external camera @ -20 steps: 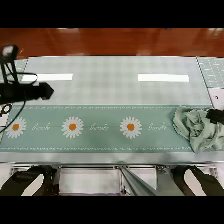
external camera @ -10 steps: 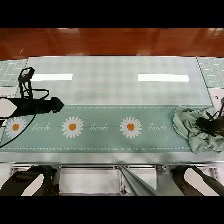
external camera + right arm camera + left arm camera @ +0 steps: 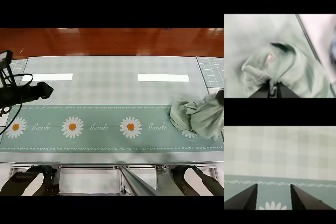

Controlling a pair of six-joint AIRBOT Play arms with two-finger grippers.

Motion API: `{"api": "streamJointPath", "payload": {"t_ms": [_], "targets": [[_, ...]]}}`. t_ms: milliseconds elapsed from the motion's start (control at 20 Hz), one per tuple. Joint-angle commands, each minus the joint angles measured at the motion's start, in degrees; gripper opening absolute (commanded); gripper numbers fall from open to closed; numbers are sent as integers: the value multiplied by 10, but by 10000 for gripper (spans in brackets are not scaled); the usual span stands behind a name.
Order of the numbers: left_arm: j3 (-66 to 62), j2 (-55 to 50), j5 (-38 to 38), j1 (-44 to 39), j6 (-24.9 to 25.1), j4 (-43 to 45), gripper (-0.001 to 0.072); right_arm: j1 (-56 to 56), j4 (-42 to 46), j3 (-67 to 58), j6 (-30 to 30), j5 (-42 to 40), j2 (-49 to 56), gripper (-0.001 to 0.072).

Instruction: Fold the shirts.

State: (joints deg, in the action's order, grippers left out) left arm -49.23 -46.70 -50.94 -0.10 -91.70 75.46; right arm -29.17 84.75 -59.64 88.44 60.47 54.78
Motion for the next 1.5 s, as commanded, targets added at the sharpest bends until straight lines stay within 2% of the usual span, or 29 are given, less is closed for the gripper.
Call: {"api": "streamJointPath", "payload": {"t_ms": [0,100,250,500,600,900,1050,1250,1450], "targets": [[-23,19,-7,5,0,-5,504,0,-121,-151,-42,27,-36,27],[-23,35,-3,5,5,-4,504,5,-187,-238,-66,38,-43,27],[-23,59,26,24,10,-1,503,58,-184,-369,-65,35,-39,26],[-23,66,-1,29,10,-5,503,179,-182,-576,-43,35,15,26],[-23,66,-3,29,10,-5,503,244,-182,-609,-35,22,40,26],[-23,64,0,30,11,-5,504,510,-120,-602,-33,34,124,26],[-23,64,1,30,11,-5,504,615,-126,-533,-19,43,168,26],[-23,63,5,30,11,20,504,710,-140,-424,4,-8,251,27],[-23,63,-11,48,10,47,504,742,-194,-383,37,-69,356,27]]}}
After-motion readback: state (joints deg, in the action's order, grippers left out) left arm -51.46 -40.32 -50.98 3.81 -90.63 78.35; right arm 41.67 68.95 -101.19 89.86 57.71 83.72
